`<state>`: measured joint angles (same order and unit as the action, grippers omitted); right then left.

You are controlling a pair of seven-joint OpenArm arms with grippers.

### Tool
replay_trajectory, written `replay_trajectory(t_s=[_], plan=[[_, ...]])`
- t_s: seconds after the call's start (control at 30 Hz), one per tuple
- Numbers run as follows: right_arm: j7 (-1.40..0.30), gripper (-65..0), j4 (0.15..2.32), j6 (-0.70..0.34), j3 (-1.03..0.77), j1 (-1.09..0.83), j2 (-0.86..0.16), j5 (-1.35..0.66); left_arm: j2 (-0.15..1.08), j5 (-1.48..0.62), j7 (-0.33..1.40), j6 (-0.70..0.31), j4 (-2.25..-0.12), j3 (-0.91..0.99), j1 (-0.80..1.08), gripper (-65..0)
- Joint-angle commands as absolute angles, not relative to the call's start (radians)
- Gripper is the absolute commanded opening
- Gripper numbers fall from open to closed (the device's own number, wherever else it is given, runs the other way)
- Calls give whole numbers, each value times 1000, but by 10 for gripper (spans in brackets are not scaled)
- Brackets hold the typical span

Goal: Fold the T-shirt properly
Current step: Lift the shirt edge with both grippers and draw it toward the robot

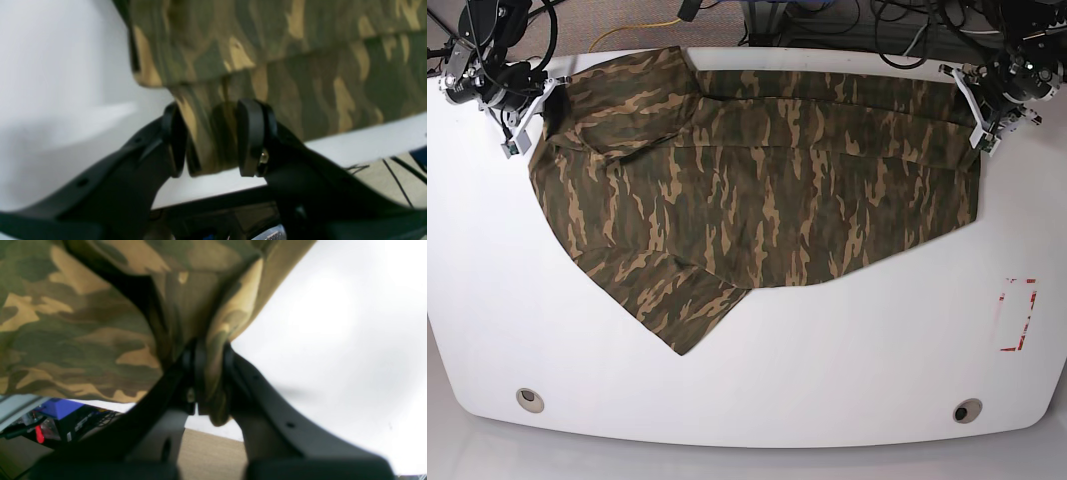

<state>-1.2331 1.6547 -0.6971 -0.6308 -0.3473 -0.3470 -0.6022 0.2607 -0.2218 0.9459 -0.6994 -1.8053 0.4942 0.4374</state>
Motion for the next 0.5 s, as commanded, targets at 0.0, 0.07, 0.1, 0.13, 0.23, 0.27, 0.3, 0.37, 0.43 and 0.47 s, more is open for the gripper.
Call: replay_trajectory(t_s=[0.0,0.07,0.1,0.13,0.23,0.27,0.3,0.37,0.43,0.47], plan=[[-1225,-644,1675,-698,-639,-361,-367,-608,277,-228,954,-698,-1830,498,437,-421],[-1231,-642,1692,-698,-641,-363,-367,-608,277,-229,995,-698,-1830,498,430,-421],[-1233,-634,1707,-698,-648,-364,-367,-608,277,-232,1013,-698,-1831,496,429,-421],[-1237,-617,1725,-698,-661,-367,-367,-608,278,-234,1026,-698,-1833,496,427,-421],[-1264,-406,1825,-698,-727,-386,-360,-608,295,-236,1041,-698,-1867,496,407,-419],[-1276,-320,1859,-698,-743,-386,-358,-608,294,-236,1041,-698,-1877,496,404,-415],[-1290,-225,1891,-698,-756,-386,-358,-608,294,-236,1043,-698,-1891,496,403,-403],[-1310,-78,1942,-698,-774,-386,-358,-608,294,-236,1043,-698,-1919,496,400,-351],[-1316,-65,1969,-698,-779,-377,-363,-608,294,-236,1043,-698,-1949,496,381,-261],[-1316,-81,1969,-698,-777,-363,-366,-608,292,-236,1043,-698,-1956,496,366,-235]])
